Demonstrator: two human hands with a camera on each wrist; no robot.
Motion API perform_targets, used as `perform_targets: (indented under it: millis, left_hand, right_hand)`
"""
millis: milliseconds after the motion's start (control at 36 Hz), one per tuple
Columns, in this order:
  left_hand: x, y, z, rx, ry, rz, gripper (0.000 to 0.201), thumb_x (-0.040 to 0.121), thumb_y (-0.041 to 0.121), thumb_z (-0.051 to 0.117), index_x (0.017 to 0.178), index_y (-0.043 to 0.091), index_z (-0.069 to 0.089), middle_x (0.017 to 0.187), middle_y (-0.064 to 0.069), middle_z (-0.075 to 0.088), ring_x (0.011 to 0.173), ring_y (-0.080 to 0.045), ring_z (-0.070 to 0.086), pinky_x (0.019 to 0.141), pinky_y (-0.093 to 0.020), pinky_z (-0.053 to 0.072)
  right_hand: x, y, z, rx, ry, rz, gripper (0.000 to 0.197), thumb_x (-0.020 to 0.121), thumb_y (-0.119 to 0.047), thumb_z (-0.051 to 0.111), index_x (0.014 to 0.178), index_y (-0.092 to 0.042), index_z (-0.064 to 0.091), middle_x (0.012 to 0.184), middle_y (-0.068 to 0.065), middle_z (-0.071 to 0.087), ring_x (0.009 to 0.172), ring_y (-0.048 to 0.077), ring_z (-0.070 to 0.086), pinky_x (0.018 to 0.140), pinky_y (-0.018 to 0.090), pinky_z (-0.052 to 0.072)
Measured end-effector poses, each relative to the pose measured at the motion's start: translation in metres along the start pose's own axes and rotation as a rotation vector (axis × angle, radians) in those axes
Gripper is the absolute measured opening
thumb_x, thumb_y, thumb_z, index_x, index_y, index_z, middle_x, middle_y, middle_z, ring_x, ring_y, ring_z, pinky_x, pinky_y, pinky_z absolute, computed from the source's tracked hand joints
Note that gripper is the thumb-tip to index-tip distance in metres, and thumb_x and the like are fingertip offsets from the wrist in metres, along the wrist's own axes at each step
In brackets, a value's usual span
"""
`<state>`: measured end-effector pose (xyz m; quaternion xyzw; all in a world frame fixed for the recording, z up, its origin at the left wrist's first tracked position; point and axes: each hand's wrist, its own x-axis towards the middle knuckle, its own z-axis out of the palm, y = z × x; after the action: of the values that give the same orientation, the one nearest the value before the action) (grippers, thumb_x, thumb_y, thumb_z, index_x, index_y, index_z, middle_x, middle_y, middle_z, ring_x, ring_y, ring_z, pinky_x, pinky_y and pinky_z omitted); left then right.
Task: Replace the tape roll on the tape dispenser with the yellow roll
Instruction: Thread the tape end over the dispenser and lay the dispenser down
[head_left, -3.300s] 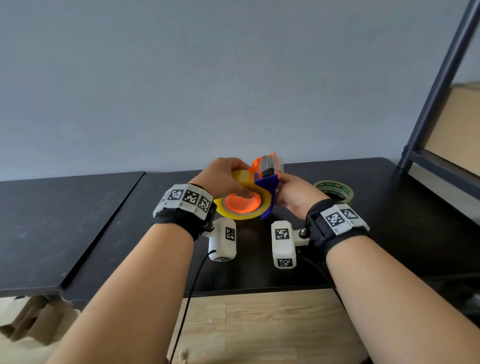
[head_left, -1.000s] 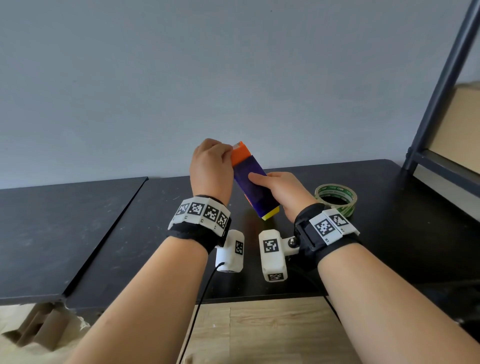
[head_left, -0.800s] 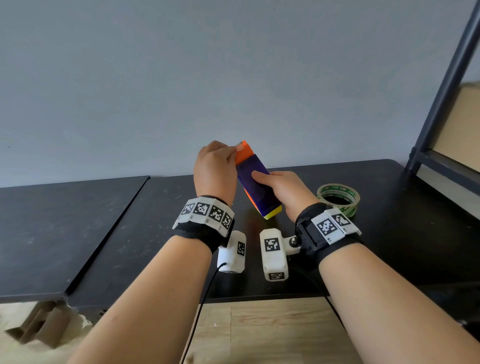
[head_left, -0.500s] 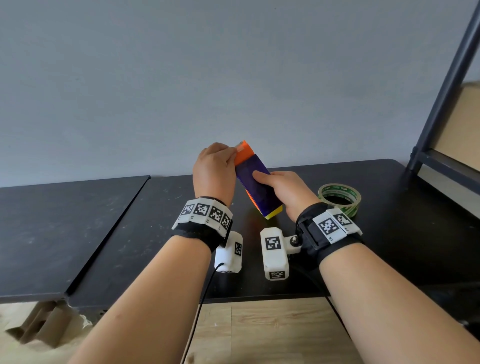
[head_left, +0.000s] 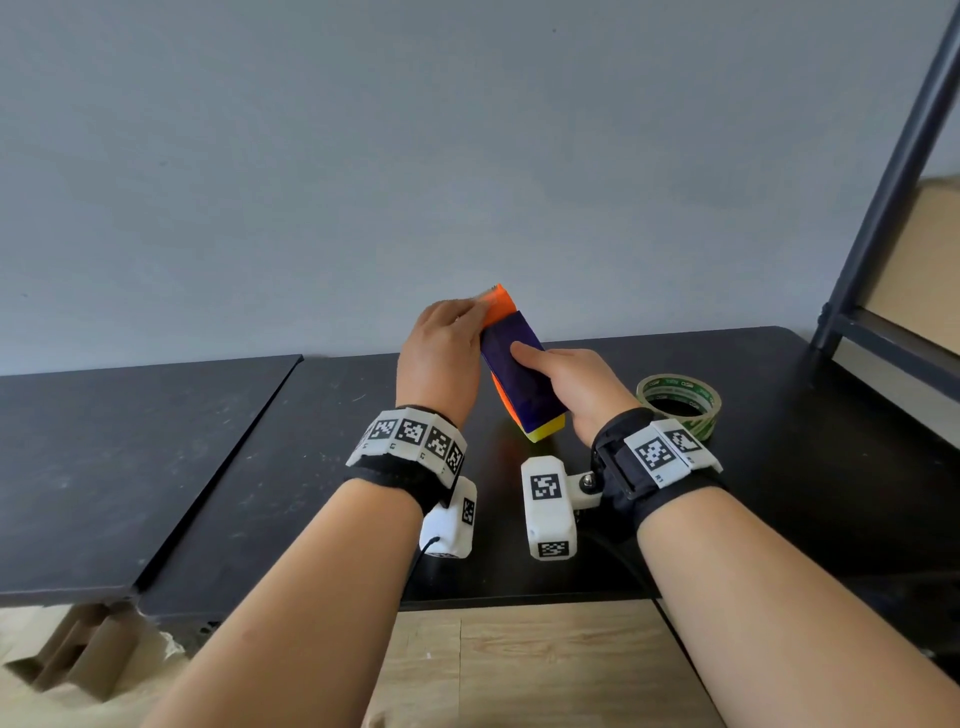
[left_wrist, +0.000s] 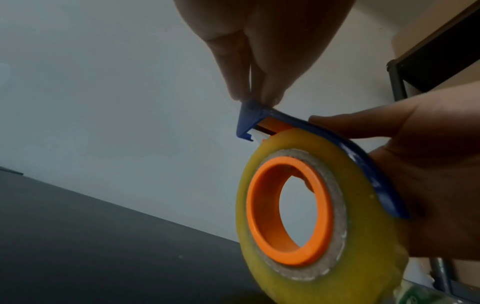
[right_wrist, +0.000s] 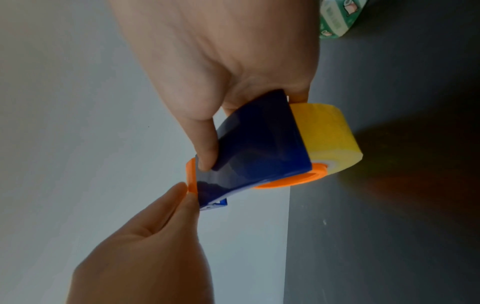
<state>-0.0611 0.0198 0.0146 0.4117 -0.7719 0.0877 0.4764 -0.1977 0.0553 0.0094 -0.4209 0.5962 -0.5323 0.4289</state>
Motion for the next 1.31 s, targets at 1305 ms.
perform_targets:
  millis: [1305]
  left_hand:
    - [-0.025, -0.04, 0.021, -0.032, -0.656, -0.832, 0.033, 0.091, 0.014, 0.045, 0.114, 0.011, 0.07, 0.111, -0.013, 0.07, 0.103, -0.031, 0.065, 0.077, -0.029, 0.044]
  right_hand:
    - [0.034, 0.008, 0.034, -1.067, -0.134, -0.087, 0.03, 0.082, -0.024, 0.068, 0.063, -0.017, 0.045, 0.067, -0.002, 0.047, 0.075, 0.021, 0.054, 0.051, 0.026, 0.03]
